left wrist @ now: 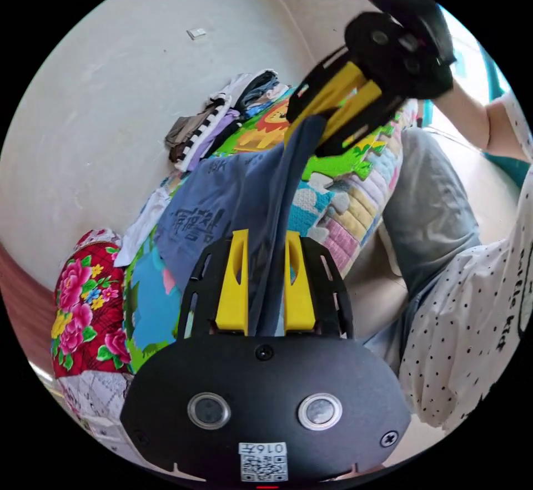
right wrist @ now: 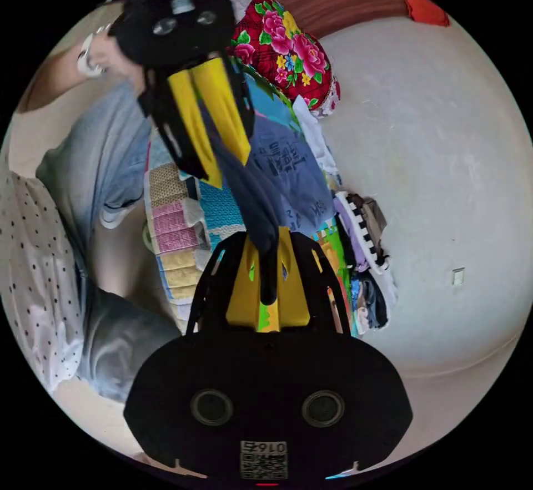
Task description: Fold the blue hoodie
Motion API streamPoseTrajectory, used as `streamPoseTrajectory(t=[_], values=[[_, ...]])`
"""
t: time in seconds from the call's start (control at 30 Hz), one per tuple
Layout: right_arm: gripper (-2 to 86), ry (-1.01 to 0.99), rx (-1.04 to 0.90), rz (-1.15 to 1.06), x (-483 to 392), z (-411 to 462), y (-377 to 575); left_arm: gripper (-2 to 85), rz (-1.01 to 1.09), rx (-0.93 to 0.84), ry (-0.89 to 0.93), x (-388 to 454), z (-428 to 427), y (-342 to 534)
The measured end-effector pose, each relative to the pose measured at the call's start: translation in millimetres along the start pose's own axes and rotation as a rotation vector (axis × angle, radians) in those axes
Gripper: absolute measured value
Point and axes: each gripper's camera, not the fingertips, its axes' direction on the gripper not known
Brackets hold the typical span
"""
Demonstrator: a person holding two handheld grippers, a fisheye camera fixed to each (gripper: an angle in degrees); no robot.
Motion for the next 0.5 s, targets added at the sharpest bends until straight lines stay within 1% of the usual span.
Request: streamPoseTrajectory(t=[0.07, 0.13, 0.2, 0.3, 0.37, 0.4, 0.47, 0.5], values=[[4.0, -0.015, -0.016, -0.010, 18.8, -7.0, -14.1, 9.0, -0.004, -0.024, -0.106, -2.2, 8.4, 3.6], [3.9, -0.028, -0.021, -0.033, 39.5, -14.0, -33.2, 7.8, 0.001, -0.053, -0.128, -8.3, 17.0, 3.0], [3.9, -0.029, -0.022, -0.069, 51.5, -16.8, -46.4, 5.8, 0.027, -0.071, -0.112, -17.5, 24.7, -0.2], [4.0, -0.039, -0.045, -0.156, 65.3, -16.5, -65.4, 3.0, 0.115, -0.127, -0.013, -38.8, 38.0, -11.5], [4.0, -0.042, -0.062, -0.212, 73.6, -17.0, -74.4, 1.4, 0.185, -0.163, 0.132, -63.2, 43.8, -25.8], [4.0, -0.054, -0.067, -0.246, 80.7, -19.1, -79.3, 1.1, 0.206, -0.171, 0.169, -69.4, 44.3, -30.3], [4.0, -0.093, -0.066, -0.281, 96.1, -25.1, -85.8, 0.4, 0.301, -0.199, 0.304, -90.0, 44.1, -50.5], [3.9, -0.133, -0.063, -0.294, 109.7, -30.4, -89.9, 0.4, 0.324, -0.203, 0.336, -94.6, 43.7, -56.0]])
